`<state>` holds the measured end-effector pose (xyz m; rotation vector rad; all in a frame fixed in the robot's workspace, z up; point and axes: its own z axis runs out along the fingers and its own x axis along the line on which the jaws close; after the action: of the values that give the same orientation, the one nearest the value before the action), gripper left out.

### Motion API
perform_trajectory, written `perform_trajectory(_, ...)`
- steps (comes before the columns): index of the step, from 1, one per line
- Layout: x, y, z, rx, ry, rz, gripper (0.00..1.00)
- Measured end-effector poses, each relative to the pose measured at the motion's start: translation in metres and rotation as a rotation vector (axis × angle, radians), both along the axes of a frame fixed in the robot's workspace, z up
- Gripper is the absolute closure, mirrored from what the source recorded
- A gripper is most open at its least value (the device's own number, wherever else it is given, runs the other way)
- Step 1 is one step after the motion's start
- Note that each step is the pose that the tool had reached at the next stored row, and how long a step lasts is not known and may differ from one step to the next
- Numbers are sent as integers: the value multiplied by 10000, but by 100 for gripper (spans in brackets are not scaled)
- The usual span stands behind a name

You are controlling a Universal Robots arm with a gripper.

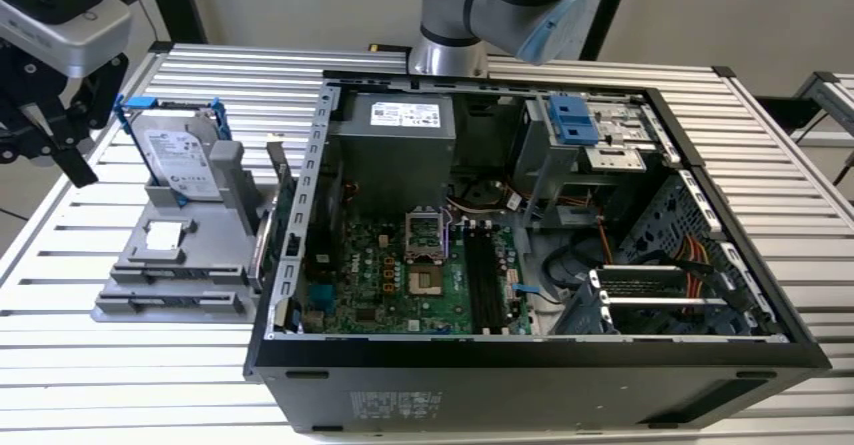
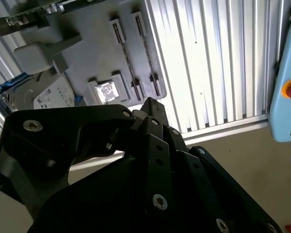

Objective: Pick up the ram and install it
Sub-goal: 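Pick up the ram and move it above insertion slot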

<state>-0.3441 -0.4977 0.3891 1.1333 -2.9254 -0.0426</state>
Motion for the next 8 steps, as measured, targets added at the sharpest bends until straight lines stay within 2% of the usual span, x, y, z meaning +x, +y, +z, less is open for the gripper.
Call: perform_trajectory(8, 0, 0, 0, -10, 1, 316, 100)
